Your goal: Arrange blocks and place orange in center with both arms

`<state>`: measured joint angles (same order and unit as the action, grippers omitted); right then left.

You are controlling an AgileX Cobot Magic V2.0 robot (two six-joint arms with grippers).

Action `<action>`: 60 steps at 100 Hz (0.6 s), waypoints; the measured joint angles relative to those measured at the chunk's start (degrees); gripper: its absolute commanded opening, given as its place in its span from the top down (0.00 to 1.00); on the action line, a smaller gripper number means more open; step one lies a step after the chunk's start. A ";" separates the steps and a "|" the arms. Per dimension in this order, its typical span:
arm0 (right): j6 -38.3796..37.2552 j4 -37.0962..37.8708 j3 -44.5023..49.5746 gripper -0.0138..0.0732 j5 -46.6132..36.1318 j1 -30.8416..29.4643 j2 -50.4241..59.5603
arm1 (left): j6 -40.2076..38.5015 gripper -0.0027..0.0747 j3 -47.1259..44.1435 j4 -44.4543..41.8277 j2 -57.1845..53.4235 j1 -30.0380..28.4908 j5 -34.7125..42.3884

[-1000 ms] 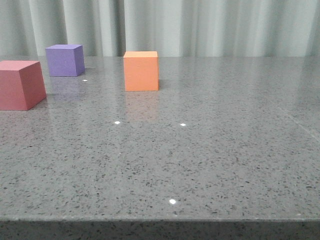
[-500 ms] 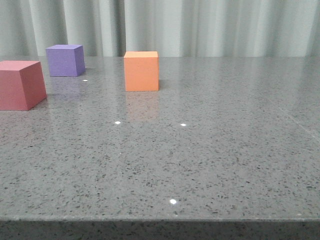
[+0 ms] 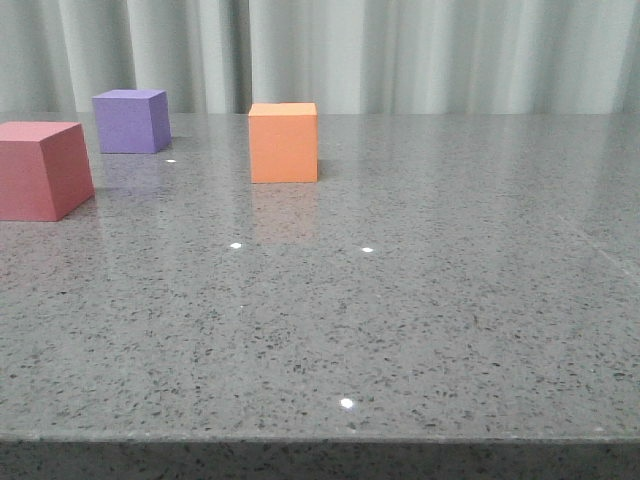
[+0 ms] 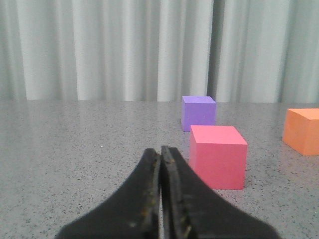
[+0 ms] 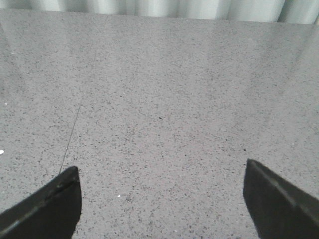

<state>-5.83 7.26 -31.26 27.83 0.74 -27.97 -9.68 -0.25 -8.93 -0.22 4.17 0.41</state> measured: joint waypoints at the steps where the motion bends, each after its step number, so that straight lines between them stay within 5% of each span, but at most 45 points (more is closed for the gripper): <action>1: 0.00 -0.18 0.00 0.12 -0.01 0.00 0.00 | 0.00 0.99 0.00 0.00 0.00 0.00 0.00; 15: 0.00 -0.96 0.05 0.32 -0.36 0.00 0.08 | 0.00 0.99 0.00 0.00 0.00 0.00 0.00; 43: 0.00 -1.09 0.05 0.91 -0.46 0.00 0.08 | 0.00 0.99 0.00 0.00 0.00 0.00 0.00; 60: 0.00 -1.09 0.05 0.92 -0.46 0.00 0.08 | 0.00 0.99 0.00 0.00 0.00 0.00 0.00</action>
<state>-5.83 6.17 -31.21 27.37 0.74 -27.88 -9.68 -0.25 -8.93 -0.22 4.17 0.41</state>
